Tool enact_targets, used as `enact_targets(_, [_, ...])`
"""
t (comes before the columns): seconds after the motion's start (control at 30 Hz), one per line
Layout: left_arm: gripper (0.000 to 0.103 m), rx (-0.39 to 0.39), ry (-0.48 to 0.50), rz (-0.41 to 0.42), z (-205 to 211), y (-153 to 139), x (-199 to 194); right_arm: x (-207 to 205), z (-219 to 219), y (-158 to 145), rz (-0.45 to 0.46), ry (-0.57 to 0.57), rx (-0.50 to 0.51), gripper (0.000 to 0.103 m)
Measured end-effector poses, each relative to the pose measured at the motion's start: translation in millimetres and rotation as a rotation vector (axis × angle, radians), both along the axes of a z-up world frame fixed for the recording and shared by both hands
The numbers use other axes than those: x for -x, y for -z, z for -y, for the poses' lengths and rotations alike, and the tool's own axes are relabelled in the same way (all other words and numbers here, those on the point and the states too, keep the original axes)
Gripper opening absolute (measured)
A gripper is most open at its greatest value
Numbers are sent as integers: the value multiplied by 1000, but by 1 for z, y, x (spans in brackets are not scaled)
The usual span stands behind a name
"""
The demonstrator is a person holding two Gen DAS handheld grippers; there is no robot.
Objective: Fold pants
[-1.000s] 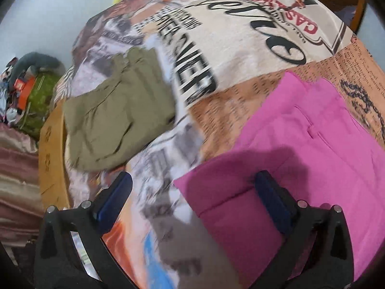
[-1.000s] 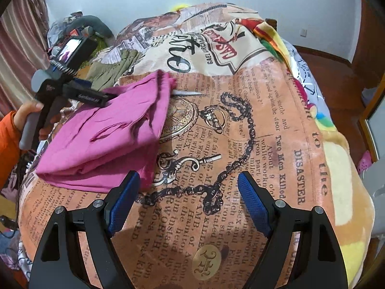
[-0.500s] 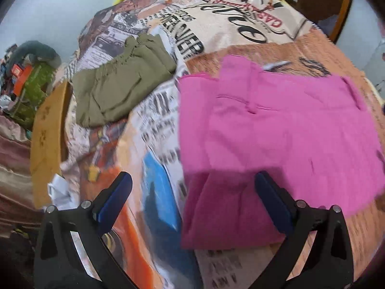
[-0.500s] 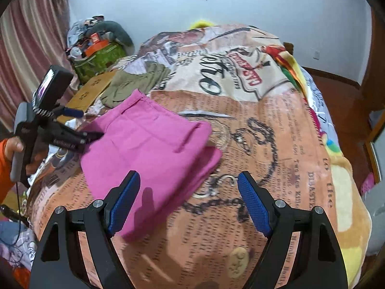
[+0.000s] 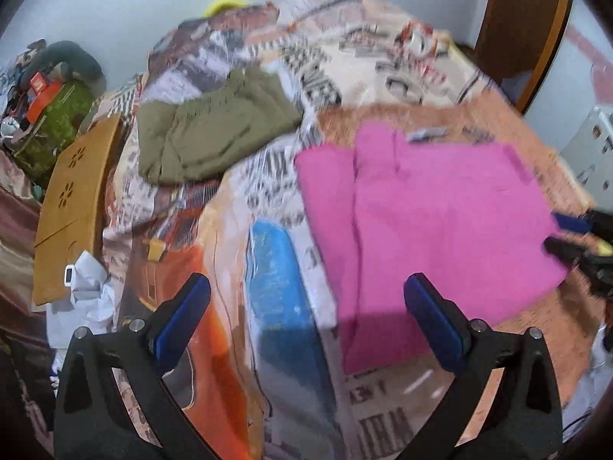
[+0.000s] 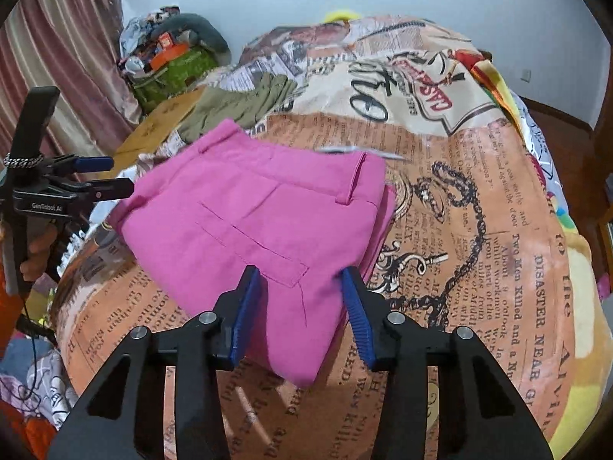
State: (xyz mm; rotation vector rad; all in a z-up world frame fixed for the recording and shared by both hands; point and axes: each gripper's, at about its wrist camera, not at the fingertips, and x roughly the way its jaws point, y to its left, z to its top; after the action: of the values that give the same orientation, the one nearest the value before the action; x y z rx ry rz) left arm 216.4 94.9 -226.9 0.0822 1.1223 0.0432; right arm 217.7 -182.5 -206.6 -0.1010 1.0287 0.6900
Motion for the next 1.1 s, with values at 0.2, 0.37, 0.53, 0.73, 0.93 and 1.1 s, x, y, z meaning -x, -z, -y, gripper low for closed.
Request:
enact_targets(0.2, [103,39,-23,-35,-8,23,5,3,1,4,1,-15,31,40])
enact_targets(0.37, [103,32,-16,-31,-9,23,5,1,1,4,-8,-19,31,40])
enact_targets(0.53, [103,-8,-15,-18,-5,12,1,-3,2,-5,-17,-7,27,40])
enact_targets(0.73, [103,-5,8,66,5,-15,-16,-18,3,-23,48,28,1,42])
enact_targets(0.93, [103,9,40,93,25,-21,-49,-44,-1,-16,54,57,2,42])
enact_targets(1.1, [91,35,57,64,38,-8,-76,-59,-6,-6,42,57,8,42])
